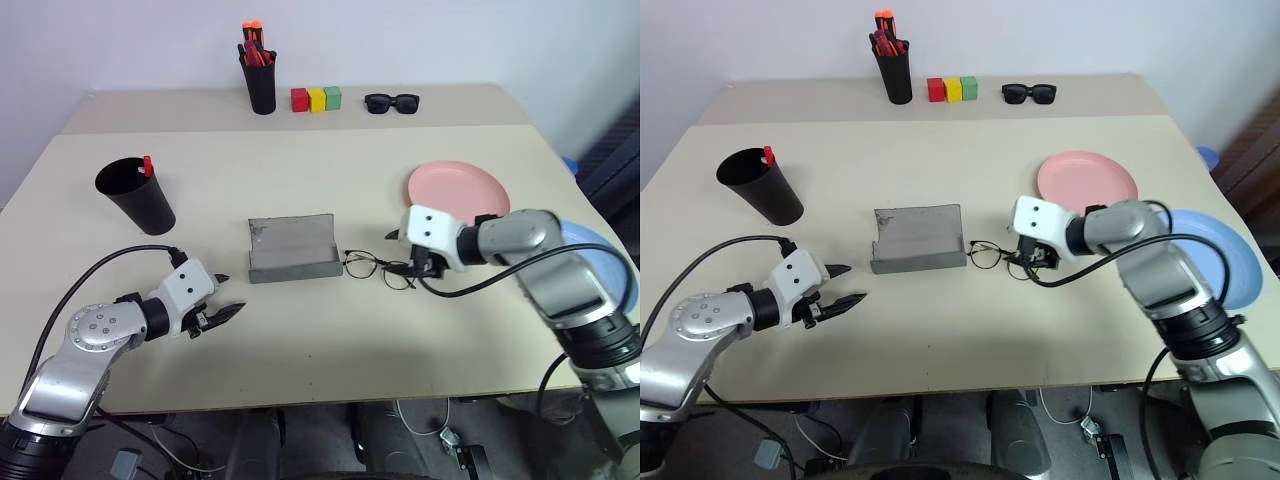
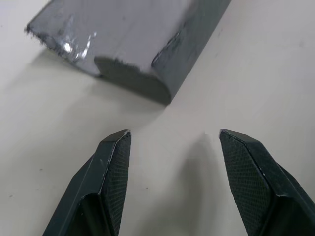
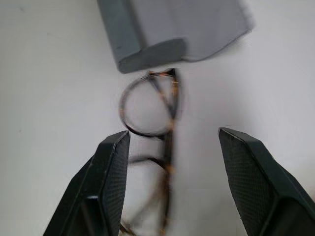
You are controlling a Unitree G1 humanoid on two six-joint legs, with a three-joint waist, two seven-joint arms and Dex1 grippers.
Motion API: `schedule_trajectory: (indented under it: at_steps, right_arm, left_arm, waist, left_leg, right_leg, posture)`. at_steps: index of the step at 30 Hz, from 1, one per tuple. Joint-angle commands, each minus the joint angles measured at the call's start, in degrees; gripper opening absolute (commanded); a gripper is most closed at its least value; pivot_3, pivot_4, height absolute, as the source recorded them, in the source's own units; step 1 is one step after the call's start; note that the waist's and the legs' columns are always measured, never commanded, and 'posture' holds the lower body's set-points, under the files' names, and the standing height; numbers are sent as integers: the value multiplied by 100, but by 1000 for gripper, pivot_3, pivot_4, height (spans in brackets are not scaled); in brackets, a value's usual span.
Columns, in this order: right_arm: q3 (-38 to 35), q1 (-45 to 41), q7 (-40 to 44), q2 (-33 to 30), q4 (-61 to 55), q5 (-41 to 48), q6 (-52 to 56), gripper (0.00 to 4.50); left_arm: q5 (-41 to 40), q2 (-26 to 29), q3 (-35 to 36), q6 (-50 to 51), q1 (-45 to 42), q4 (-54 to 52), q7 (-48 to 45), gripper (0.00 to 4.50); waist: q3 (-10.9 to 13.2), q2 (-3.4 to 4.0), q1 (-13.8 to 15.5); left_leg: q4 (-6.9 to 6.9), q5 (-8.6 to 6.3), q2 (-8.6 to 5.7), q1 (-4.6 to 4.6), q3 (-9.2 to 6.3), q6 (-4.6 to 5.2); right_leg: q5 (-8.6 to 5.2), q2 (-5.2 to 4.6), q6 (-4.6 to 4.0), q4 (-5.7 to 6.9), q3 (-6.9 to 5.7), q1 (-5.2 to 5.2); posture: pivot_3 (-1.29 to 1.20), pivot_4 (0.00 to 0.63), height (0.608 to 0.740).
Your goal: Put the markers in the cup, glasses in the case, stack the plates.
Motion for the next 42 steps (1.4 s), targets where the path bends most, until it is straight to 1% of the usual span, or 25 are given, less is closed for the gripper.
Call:
schedule_trajectory:
  at_steps: [1, 10, 13, 17, 24, 26, 31, 34, 37, 39, 42]
  right_arm:
    - [-36, 13, -289, 90, 190, -183, 70, 2857]
    - [-16, -17, -399, 198, 503, -292, 60, 2857]
    - [3, -12, -404, 231, 516, -344, 22, 2070]
    - [67, 7, -508, 288, 523, -495, -195, 78]
    - [103, 12, -516, 273, 520, -664, -365, 30]
    - [114, -14, -473, 176, 477, -753, -587, 30]
    - [-169, -497, -131, 109, 82, -461, -627, 30]
    - [-117, -840, -51, 337, -189, -300, -561, 30]
    - [179, -1210, -154, 898, -120, -307, -571, 30]
    - [358, -1359, -149, 1127, 31, -416, -761, 30]
    - [636, -1733, -297, 1634, 503, -561, -984, 30]
  left_arm:
    - [-47, 44, 189, -69, 21, -179, 1, 2906]
    - [17, 96, 166, 1, 128, -257, 34, 2906]
    - [18, 106, 162, 16, 126, -265, 43, 2906]
    - [28, 106, 160, 24, 131, -276, 55, 2906]
    - [43, 107, 159, 36, 155, -301, 74, 2906]
    - [36, 84, 211, 23, 172, -304, 112, 2906]
    - [-182, 14, 867, 90, 404, -314, 272, 2906]
    - [-381, -57, 1310, 81, 646, -257, 247, 2906]
    - [-727, -201, 1678, 245, 683, -177, 268, 2906]
    - [-834, -233, 1761, 278, 700, -183, 255, 2906]
    - [-963, -242, 1765, 377, 684, -266, 267, 2906]
  waist:
    - [0, 0, -5]
    - [0, 0, -19]
    - [0, 0, -16]
    - [-1, -1, -16]
    - [-2, -2, -22]
    - [-2, -2, -22]
    - [0, 1, -40]
    - [1, 1, -66]
    - [0, 0, -95]
    - [0, 0, -102]
    - [0, 0, -95]
  left_leg:
    - [3, 0, 0, 0, 0, 0]
    - [2, 0, 1, 4, 0, 0]
    - [3, 0, 0, 3, 0, 0]
    - [3, 0, 0, 4, 0, 0]
    - [3, 0, 1, 9, 0, 0]
    - [3, 0, 1, 9, 0, 0]
    - [3, 0, 1, 9, 0, 0]
    - [-2, 0, 2, 9, 0, 1]
    - [-4, 0, 3, 11, -2, 1]
    - [-2, 0, 4, 11, -4, 1]
    - [1, 0, 1, 8, -2, 1]
  right_leg:
    - [0, 0, 0, 1, 0, 1]
    - [0, 3, 0, 3, 0, 1]
    - [0, 2, 0, 3, 0, 2]
    - [0, 2, 0, 3, 0, 3]
    - [0, 3, 0, 3, 1, 6]
    - [0, 3, 0, 3, 1, 6]
    - [1, 3, -1, 5, 1, 4]
    - [0, 3, 0, 6, 0, 2]
    - [0, 4, 0, 6, -2, 2]
    - [0, 5, -1, 7, -3, 4]
    - [0, 0, 0, 5, -3, 5]
  posture:
    - [0, 150, 740]
    - [0, 150, 740]
    - [0, 150, 740]
    - [0, 150, 740]
    - [0, 150, 740]
    - [0, 150, 740]
    - [0, 150, 740]
    - [0, 150, 740]
    - [0, 150, 740]
    - [0, 150, 740]
    - [0, 150, 740]
